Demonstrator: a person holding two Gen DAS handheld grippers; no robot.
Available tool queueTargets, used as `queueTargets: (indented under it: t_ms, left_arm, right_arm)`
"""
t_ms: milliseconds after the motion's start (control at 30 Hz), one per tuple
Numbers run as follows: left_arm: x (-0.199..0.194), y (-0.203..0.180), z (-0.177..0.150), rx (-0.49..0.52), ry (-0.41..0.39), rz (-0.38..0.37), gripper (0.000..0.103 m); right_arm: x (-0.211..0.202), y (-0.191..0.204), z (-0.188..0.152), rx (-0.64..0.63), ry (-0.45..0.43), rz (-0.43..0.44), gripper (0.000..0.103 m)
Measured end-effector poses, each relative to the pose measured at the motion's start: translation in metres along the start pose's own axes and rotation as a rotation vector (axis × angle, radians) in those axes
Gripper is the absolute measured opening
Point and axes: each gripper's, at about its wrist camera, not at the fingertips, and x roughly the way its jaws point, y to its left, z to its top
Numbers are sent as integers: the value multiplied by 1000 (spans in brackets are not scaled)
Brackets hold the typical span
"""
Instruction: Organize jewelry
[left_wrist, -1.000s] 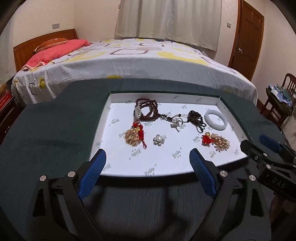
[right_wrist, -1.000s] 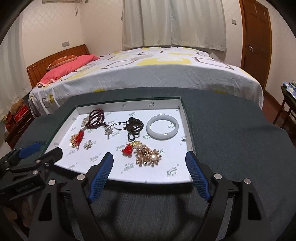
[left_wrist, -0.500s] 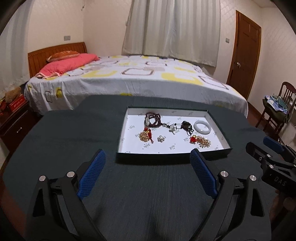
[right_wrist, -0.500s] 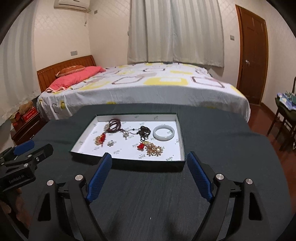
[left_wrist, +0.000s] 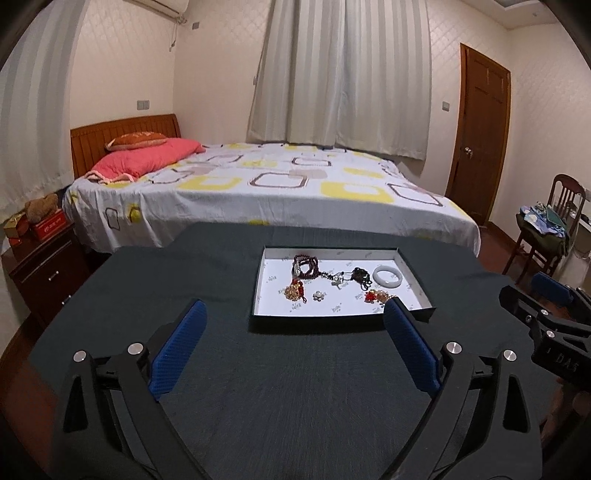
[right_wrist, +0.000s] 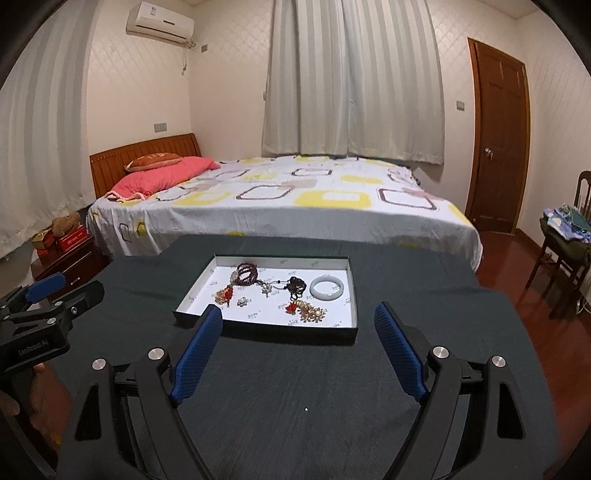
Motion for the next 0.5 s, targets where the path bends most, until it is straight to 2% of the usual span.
queueTargets:
  t_ms: [500]
  left_arm:
    - [-40, 3, 0, -5, -51, -6, 96]
  right_arm:
    - [-36, 5, -2, -27, -49, -21, 84]
